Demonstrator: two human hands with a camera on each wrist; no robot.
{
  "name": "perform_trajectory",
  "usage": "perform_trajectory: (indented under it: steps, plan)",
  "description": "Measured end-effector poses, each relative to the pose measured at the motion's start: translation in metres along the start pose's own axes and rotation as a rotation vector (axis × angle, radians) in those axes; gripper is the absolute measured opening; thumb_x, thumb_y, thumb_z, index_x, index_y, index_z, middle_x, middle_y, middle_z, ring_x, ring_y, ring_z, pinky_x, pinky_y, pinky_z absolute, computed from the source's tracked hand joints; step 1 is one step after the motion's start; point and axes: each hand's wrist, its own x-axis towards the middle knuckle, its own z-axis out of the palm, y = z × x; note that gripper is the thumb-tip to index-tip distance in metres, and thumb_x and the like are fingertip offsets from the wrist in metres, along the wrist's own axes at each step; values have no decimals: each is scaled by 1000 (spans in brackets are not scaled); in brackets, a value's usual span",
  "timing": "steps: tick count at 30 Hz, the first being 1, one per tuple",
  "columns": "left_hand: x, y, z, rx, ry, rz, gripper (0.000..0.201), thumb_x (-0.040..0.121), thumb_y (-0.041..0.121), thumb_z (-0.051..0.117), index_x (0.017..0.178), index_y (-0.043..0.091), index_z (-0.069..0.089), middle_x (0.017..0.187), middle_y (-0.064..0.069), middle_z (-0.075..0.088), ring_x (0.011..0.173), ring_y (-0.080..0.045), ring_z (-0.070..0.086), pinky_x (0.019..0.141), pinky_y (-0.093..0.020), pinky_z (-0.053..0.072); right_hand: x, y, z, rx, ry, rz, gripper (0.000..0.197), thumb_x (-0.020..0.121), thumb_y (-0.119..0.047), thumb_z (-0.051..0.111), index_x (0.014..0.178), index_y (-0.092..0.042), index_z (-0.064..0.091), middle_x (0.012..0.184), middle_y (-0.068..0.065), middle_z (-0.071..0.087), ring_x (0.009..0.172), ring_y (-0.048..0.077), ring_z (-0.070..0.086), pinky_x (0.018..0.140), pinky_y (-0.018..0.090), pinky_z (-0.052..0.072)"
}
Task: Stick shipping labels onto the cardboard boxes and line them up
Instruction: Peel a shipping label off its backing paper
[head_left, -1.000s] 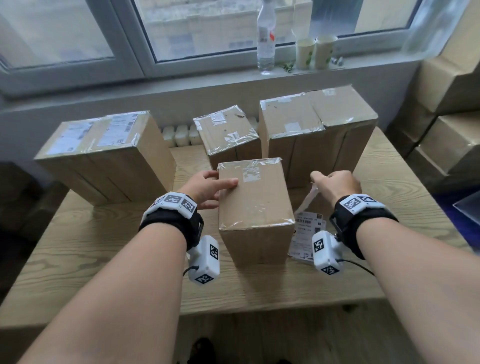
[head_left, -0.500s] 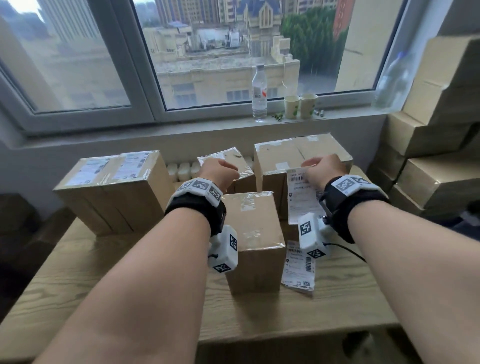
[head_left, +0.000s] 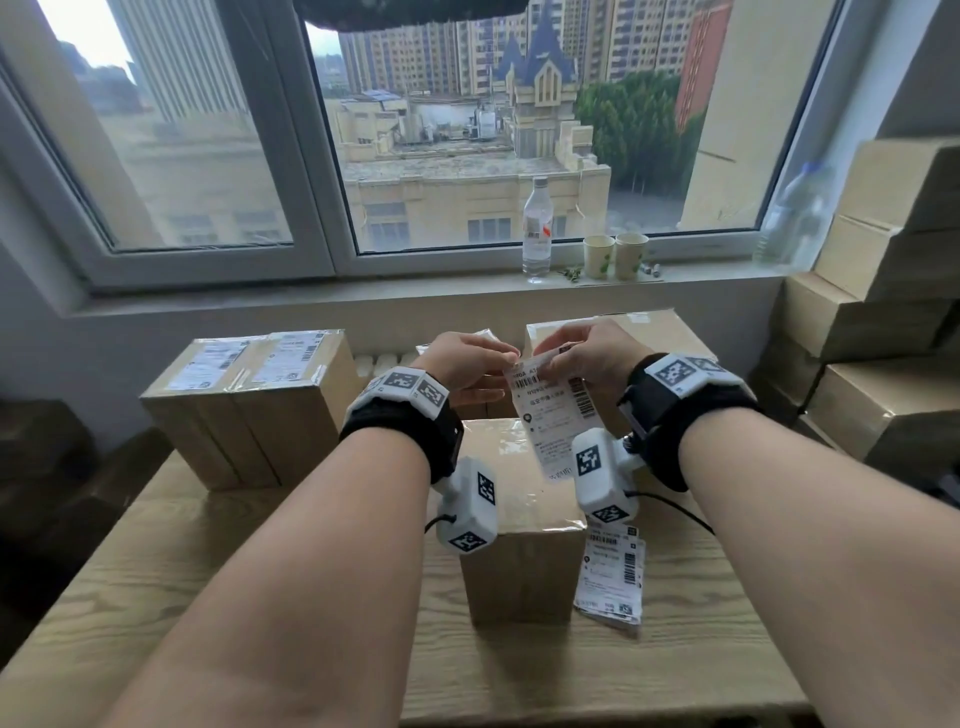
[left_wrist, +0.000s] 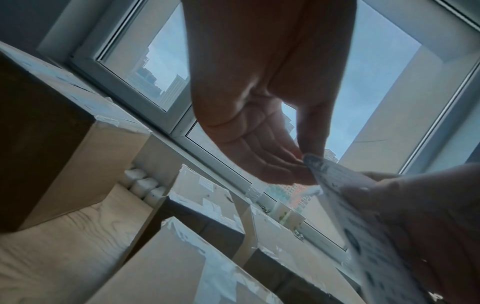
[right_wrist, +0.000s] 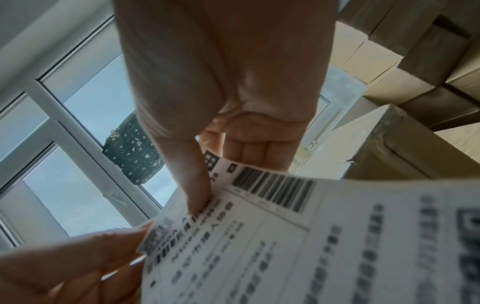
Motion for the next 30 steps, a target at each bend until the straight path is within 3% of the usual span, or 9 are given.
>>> perform_trajectory:
  steps: [4,7,10,13,15,19,21,25,30]
  plan:
    - [-1,1,-9,-8,-4,-12,10,87,4,64,85,12,70,76,-5,71,66,-13,69,66,-26,58,4,-5,8,-29,7,-17,17,75,2,73,70,-13,67,74,13,69,71,29,65,73,41,56]
    - [-2,1,-13,3,-3,-38,7,87,8,65,87,13,69,76,-2,72,72,-14,69,72,-28,56,3,-9,11,-13,-20,-18,19,76,4,72,70,-12,65,69,10,68,65,24,65,58,30,55]
    - [0,0,-16,9,52,-37,10,90,16,64,97,10,68,83,-5,72,74,-14,68,70,-27,53,2,-12,11,12,-66,-12,17,80,4,71,73,-9,64,66,5,66,61,15,63,42,18,48]
    - [3,-1,-21,45,130,3,16,88,14,67,104,10,70,99,-7,70,87,-18,65,66,-26,51,3,-14,12,-10,-107,-5,15,82,0,71,74,-11,64,67,2,65,63,11,61,42,15,46]
    - [1,-2,-20,43,41,-33,18,91,14,64,108,13,70,103,-7,69,94,-19,64,70,-28,52,4,-14,12,-24,-123,-6,14,82,-2,71,75,-12,65,72,3,67,68,13,63,49,19,49]
    - [-4,0,-14,-7,-105,-84,12,93,8,58,96,15,67,83,-6,65,81,-19,64,75,-34,56,7,-13,12,-47,-134,-17,13,80,-3,72,74,-14,68,66,-3,69,69,13,64,52,20,48]
    - [-4,1,-12,-20,-89,-66,14,91,3,59,90,14,67,81,-7,66,76,-18,65,69,-32,57,6,-14,13,-48,-129,-24,12,80,-2,73,75,-13,69,64,-3,69,69,12,63,49,18,48]
    - [-5,3,-13,-56,-64,-68,18,91,-2,55,82,11,64,78,-10,66,65,-16,67,54,-25,58,5,-15,14,-86,-98,-39,6,79,-8,75,82,-12,71,76,1,68,77,12,61,59,23,46]
    - [-6,-1,-14,-225,-38,-65,24,93,-6,46,83,5,64,68,-10,69,55,-15,69,52,-22,58,7,-14,16,-73,-15,-57,9,75,-10,79,75,-16,73,75,0,67,75,13,56,61,22,42]
